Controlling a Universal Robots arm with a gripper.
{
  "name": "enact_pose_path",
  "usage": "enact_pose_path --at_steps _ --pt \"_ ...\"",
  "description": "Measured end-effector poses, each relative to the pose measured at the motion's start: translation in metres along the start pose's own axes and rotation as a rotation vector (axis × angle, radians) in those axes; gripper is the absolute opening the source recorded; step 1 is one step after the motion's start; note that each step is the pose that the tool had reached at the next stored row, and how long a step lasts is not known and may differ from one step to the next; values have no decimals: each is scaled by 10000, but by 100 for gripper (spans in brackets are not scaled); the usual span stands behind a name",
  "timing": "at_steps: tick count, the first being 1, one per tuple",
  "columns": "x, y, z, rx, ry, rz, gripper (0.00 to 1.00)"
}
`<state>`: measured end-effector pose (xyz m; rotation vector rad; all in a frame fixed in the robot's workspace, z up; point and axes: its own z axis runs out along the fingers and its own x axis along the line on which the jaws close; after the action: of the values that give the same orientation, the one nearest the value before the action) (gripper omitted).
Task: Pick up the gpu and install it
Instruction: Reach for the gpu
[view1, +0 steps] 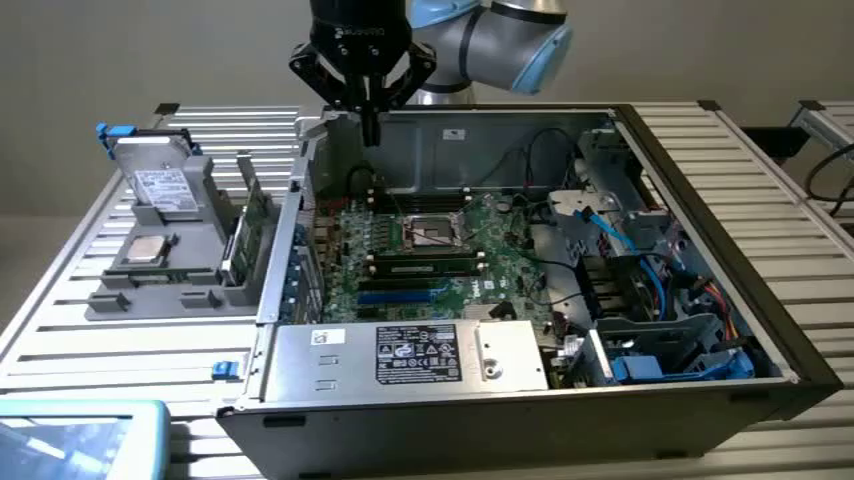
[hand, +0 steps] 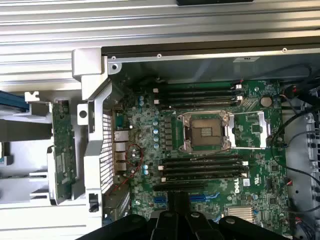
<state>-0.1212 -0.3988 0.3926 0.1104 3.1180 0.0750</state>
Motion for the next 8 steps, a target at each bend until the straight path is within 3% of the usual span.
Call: enact_pose_path --at_steps 8 --pt "0 0 0 0 0 0 12"
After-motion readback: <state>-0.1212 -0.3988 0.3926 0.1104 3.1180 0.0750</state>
